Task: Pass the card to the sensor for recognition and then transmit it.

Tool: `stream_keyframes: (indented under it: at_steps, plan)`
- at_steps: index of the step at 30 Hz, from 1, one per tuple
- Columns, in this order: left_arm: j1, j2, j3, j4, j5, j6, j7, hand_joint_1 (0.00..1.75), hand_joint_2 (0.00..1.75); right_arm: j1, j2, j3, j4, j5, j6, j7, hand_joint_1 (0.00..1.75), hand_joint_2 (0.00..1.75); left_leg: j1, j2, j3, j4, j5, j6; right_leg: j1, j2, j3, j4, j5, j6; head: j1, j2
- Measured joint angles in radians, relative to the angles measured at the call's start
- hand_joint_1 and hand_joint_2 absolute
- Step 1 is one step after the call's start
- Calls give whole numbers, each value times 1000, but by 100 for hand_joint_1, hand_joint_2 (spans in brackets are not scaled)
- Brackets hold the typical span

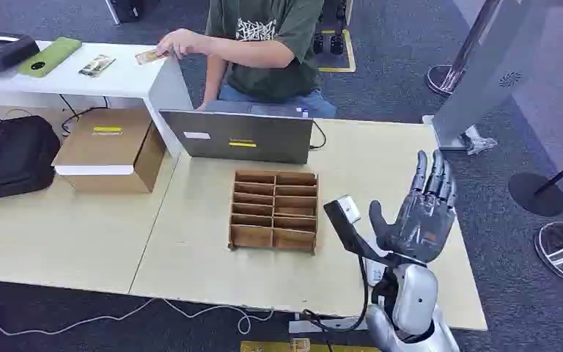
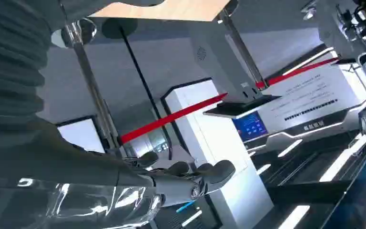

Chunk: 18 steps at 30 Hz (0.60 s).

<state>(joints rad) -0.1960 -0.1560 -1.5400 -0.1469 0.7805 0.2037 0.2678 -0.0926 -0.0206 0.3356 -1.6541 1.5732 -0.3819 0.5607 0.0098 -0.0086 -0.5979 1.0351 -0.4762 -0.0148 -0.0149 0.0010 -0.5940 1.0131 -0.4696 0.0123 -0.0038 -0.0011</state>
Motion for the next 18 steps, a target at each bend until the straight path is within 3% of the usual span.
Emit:
stream_keyframes:
  at_steps: [7,10,14,18]
  plan:
    - [-2,0,0,0,-6,0,0,0,0,-80,-28,22,55,0,6,0,0,175,0,0,0,0,0,0,0,-1,0,0,0,0,0,0]
    - [-3,0,0,0,-19,0,0,0,0,-105,-28,23,84,0,3,-38,0,175,0,0,0,0,0,0,0,0,0,0,0,0,0,0]
    - [-5,-2,0,0,-47,-4,0,0,0,-206,-28,24,206,0,-16,-103,0,175,0,1,0,0,1,-1,0,1,0,1,1,-1,0,0]
    - [-7,-6,0,0,-73,-8,0,0,0,-322,-28,24,355,0,-41,-123,0,175,0,0,0,0,2,-1,0,0,0,1,2,-1,1,0]
